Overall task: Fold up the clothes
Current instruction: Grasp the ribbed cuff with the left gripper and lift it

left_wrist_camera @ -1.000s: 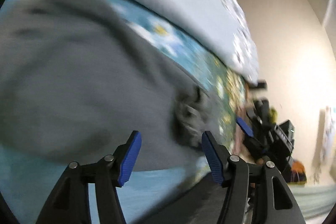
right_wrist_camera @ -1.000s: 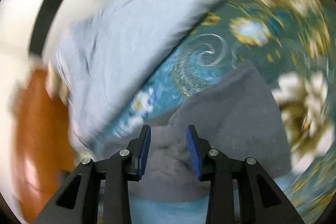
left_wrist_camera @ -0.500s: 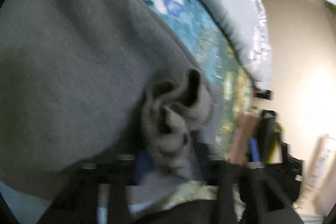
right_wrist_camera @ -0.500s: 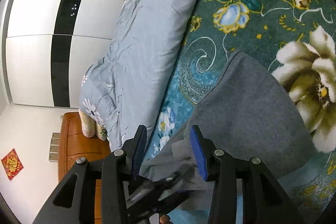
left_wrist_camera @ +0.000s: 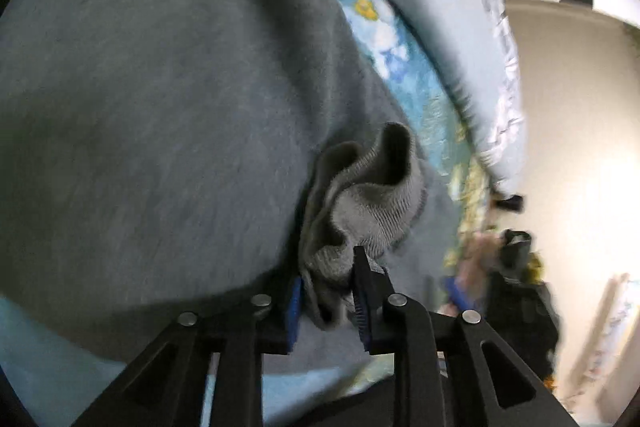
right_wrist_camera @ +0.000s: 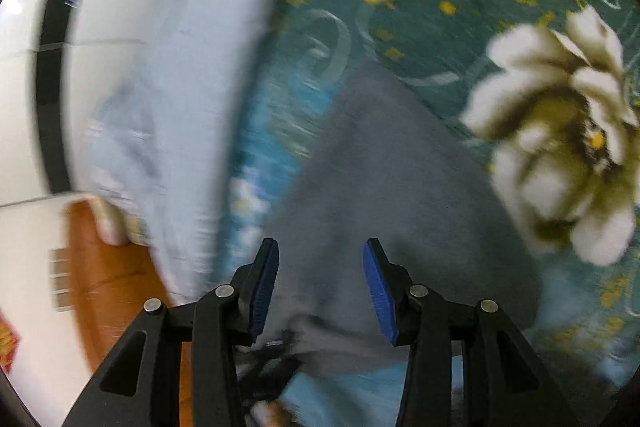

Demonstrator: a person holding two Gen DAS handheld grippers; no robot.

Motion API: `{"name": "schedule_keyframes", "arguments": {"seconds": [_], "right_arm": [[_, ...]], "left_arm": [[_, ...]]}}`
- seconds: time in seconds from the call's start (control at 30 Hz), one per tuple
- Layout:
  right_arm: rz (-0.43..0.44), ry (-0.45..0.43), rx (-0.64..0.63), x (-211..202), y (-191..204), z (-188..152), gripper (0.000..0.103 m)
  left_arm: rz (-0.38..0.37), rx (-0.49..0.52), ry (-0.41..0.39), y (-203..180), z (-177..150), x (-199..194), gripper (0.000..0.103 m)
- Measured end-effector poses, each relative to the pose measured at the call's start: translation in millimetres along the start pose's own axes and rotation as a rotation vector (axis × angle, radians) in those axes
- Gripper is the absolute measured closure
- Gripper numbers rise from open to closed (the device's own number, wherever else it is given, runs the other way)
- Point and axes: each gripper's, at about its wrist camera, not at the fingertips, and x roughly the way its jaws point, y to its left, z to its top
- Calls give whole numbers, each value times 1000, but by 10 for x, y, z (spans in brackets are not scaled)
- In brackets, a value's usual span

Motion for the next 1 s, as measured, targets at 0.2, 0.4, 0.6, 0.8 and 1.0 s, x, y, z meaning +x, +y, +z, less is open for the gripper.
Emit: {"name": "schedule_keyframes", "arguments": {"seconds": [0.2,0.4,0.6,0.8,1.0], "right_arm": [[3,-26,-36,-21,31,-17,56],[78,-39,-4,-89,-6,-37,54],[56,-34,-23,-91,53,-75,54],[46,-61,-21,-177,31,-111,54],[38,-66,-17,-176,35,-113,54]], "left_arm": [[105,178,-120,0,-78,-755,46],[218,-107,-352,1033,-74,-1786,39],[-153,-395,-403,1674,-103,-1766,27],[-183,-435,-417,1798,17,-1519,23],[-185,-406,-496,1673,112,-1603,26]]}}
